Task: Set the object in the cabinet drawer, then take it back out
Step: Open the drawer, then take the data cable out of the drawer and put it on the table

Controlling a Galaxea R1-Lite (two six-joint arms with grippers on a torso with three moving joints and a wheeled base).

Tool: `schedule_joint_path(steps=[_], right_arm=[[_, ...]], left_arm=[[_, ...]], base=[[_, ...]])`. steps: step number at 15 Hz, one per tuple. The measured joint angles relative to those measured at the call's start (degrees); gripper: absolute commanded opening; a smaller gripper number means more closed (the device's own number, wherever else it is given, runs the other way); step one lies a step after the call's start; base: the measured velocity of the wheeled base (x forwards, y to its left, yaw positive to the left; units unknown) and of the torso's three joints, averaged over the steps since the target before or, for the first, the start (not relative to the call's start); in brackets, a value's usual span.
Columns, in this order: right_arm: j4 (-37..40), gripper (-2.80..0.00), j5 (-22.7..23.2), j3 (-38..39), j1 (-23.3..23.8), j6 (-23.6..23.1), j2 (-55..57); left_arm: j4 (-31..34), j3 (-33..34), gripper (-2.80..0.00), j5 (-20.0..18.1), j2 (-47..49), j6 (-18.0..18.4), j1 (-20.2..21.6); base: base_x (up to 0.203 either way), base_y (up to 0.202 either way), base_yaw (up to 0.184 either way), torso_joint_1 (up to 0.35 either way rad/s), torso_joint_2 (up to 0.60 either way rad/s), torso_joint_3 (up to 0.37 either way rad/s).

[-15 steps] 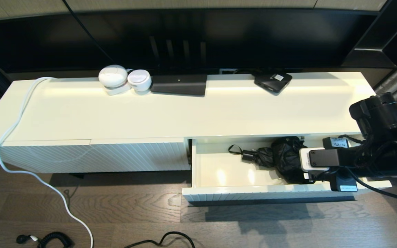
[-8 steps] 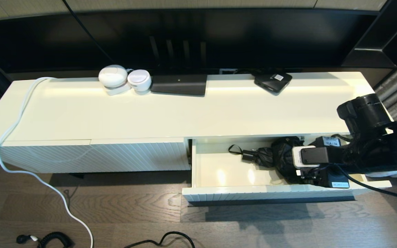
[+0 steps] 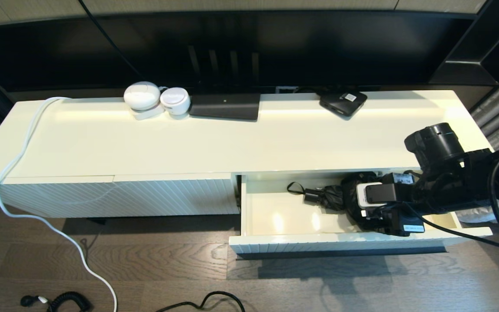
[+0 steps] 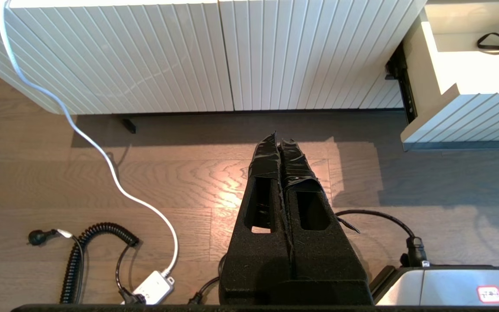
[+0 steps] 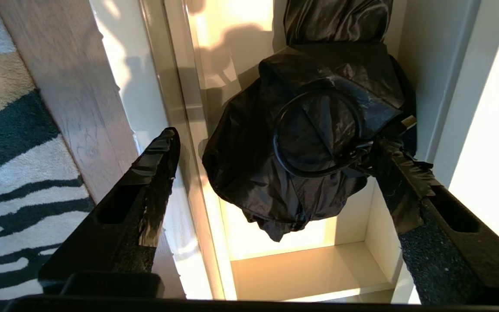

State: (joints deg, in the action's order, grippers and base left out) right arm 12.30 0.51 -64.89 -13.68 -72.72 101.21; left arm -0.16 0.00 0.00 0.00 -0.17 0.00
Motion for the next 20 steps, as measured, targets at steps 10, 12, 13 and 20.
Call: schedule_joint_path(steps=[10, 12, 13, 20], right_arm=[[-1.13, 0.00, 0.76, -2.00, 2.00, 0.09, 2.87], [-1.98, 0.00, 0.78, -1.78, 2.00, 0.15, 3.23], [-2.11, 0.00, 0.83, -1.76, 2.00, 0.15, 3.38], [-4.64, 0.00, 1.21, -2.03, 2.05, 0.18, 4.89]], left_arm=[[0.01, 0.00, -2.80, 0.00, 0.00, 0.01, 0.00], [0.00, 0.00, -2.80, 0.00, 0.00, -0.01, 0.00], [0.00, 0.00, -2.80, 0.00, 0.00, 0.02, 0.00], [0.01, 0.00, -2.80, 0.00, 0.00, 0.03, 0.00]], base=[[0.000, 0.000, 0.000, 0.000, 0.00, 0.000], [0.000, 0.000, 0.000, 0.000, 0.00, 0.000], [0.000, 0.000, 0.000, 0.000, 0.00, 0.000], [0.000, 0.000, 0.000, 0.000, 0.00, 0.000]])
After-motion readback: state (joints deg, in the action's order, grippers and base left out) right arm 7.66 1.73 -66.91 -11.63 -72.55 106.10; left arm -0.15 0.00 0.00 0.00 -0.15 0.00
